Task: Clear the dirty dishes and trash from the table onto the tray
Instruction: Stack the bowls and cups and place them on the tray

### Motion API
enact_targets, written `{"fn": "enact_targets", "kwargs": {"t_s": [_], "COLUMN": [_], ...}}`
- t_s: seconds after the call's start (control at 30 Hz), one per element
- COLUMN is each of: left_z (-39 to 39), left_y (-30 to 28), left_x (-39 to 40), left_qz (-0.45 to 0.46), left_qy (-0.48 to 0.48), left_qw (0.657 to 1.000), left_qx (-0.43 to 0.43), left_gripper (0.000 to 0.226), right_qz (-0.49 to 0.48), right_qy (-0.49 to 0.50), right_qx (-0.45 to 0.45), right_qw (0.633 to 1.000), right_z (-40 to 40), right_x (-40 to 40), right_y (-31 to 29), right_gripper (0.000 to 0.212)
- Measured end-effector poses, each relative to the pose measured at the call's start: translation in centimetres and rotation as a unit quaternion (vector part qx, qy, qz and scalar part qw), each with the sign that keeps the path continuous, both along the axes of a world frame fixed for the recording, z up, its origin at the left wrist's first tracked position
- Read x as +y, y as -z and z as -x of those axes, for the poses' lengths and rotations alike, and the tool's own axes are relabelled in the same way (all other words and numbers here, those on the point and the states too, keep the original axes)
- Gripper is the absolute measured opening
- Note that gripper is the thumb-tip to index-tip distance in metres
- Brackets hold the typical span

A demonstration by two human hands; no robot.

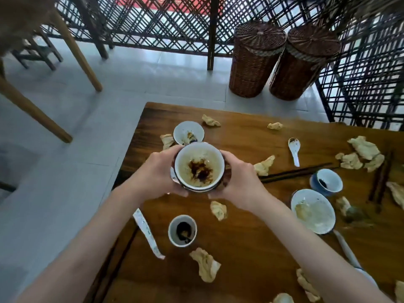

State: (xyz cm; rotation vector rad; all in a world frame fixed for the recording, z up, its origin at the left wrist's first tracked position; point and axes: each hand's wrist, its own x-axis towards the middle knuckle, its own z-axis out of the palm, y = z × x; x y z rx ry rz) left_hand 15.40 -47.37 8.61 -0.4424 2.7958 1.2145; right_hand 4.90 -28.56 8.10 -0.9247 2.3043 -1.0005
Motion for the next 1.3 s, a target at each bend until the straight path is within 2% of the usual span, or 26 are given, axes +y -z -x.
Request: {"fn": "enact_targets", "kwargs": {"t_s": [0.23, 0.53, 0.97, 1.13, 1.3], "left_z": [7.2, 11.5, 12.2, 12.2, 12.3], "left_y": [1.7, 6.5, 8.4, 8.9, 9.4], "left_x": [-7.2, -11.2, -11.9, -11.7, -11.4], "left_qz": [0.044, 0.01, -0.057, -0.083, -0.074], "left_qy": [0.01, -0.027, -0.01, 0.0, -0.002], "left_qw": [0.999, 0.999, 0.998, 0.996, 0.997], "left_qx": [0.019, -0.027, -0.04, -0.037, -0.016], "left_gripper": [0.097, 0.096, 0.097, 0.103, 0.11], "right_qz": [-0.022, -0.051, -0.056, -0.057, -0.058], "right_qy": [0.057, 0.058, 0.076, 0.082, 0.103], "right_qx": [0.003, -0.004, -0.084, -0.112, -0.098], "right_qw": [0.998, 0.997, 0.992, 0.989, 0.988], "right_z": [5.7, 9.4, 10.0, 9.9, 10.0], "right_x": [-7.4, -12.3, -12.6, -12.9, -13.1], "right_y": [1.9, 5.4, 7.0, 7.5, 7.9], "right_gripper": [0.085, 0.082, 0.084, 0.105, 0.086]}}
